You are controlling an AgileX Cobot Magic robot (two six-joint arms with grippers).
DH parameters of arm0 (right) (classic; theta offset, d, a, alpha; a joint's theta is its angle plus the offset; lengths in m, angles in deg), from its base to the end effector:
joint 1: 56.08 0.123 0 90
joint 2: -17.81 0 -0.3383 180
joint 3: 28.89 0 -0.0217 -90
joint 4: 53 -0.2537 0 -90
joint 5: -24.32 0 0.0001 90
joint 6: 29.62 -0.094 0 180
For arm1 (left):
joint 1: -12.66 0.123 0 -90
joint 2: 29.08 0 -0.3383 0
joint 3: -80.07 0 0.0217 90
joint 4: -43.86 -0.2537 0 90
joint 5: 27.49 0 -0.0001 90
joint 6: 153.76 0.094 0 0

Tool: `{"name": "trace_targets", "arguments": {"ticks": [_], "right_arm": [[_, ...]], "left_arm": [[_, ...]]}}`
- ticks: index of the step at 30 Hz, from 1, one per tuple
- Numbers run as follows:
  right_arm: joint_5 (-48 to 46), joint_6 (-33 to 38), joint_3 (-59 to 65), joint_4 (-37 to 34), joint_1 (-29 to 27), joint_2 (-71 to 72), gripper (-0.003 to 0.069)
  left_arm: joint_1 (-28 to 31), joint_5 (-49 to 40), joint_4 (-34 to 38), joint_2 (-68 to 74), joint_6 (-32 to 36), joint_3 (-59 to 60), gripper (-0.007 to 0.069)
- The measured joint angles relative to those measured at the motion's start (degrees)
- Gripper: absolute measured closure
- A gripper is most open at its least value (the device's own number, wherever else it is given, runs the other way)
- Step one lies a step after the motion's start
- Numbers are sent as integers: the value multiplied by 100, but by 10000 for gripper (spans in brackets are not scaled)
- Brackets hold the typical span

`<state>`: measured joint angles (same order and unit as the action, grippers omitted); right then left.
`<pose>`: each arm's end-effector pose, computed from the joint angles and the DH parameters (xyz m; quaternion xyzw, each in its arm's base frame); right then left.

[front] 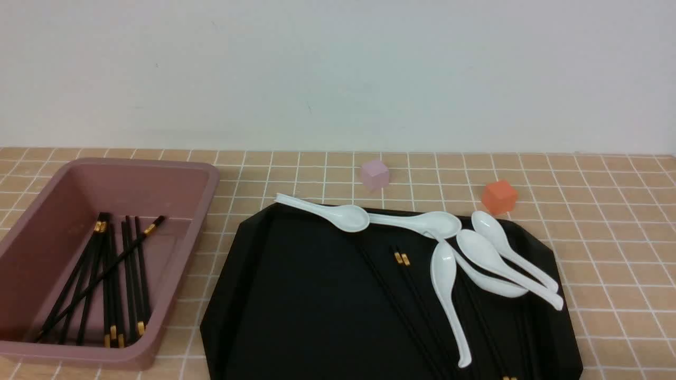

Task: On brown tablecloth take chopsticks from black tray and put them in box.
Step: 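Move the gripper over the chopsticks on the black tray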

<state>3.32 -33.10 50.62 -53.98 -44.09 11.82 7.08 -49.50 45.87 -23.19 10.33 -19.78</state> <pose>0.0046 0.0016 0.1731 -0.0549 0.7994 0.0877 0.5919 0.0043 -0.0017 0.1677 -0.0821 0.8050 -0.1241 0.5743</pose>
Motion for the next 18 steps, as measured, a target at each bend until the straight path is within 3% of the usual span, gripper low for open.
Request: {"name": "trace_targets", "arguments": {"ticks": [18], "right_arm": [[0, 0, 0, 0, 0, 0, 419]], "left_arm": [[0, 0, 0, 0, -10, 0, 534]]}}
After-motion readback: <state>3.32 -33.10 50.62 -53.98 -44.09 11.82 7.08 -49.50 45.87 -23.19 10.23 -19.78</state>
